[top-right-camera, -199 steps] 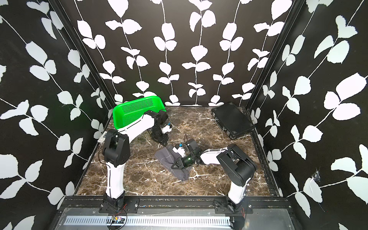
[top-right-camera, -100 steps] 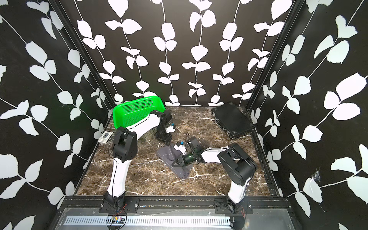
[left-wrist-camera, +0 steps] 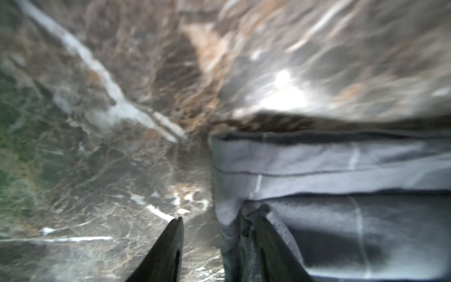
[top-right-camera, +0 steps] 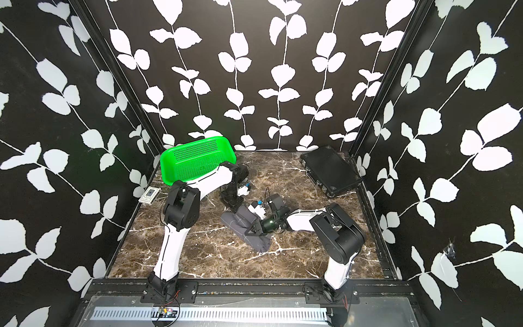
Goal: Roll up the pillowcase
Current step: Roll the pillowcase at the center of the board.
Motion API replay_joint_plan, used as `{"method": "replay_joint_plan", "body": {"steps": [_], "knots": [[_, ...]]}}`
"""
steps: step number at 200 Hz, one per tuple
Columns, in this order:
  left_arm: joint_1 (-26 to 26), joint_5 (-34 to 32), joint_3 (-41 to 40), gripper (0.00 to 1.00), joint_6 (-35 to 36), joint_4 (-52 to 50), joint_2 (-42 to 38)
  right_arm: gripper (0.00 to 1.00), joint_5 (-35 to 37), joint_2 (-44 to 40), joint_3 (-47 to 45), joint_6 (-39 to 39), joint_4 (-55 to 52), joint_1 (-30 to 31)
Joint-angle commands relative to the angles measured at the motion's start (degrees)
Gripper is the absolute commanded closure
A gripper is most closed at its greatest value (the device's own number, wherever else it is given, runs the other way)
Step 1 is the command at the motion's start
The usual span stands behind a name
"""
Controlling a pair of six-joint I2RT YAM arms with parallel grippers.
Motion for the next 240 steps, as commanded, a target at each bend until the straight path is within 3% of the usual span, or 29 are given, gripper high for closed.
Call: {"method": "replay_joint_plan", "body": {"steps": [1,58,112,163,200,222,240], "knots": [[0.3,-4.5,-0.8,0.52,1.2,-3.2,1.5,0.84,-0.6,-1.4,0.0,2.4,3.5,-1.2],[0.3,-6.6,1.0,0.51,1.7,-3.9,2.7,0.85,-1.0,0.8,-0.5,7.8,7.3,-5.0],[0.6,-3.4,4.2,0.48,1.5,-3.3,3.6,0.84,-1.2,4.5,0.0,12.6,9.6,-9.3],[2.3,-3.8,11.2,0.43,-0.9,-3.8,4.1,0.82,-1.8,7.9,3.6,10.1,3.5,-12.2],[3.8,-6.5,16.4,0.39,-3.7,-4.0,0.8,0.81,0.0,9.0,7.5,3.1,-5.9,-12.8],[4.2,-6.5,14.8,0.38,-5.8,-5.0,-4.0,0.79,0.9,9.3,8.6,1.6,-7.9,-13.0],[4.0,-2.8,8.1,0.38,-7.5,-2.6,-10.3,0.77,2.1,8.8,9.3,-0.4,-9.7,-13.0]]}}
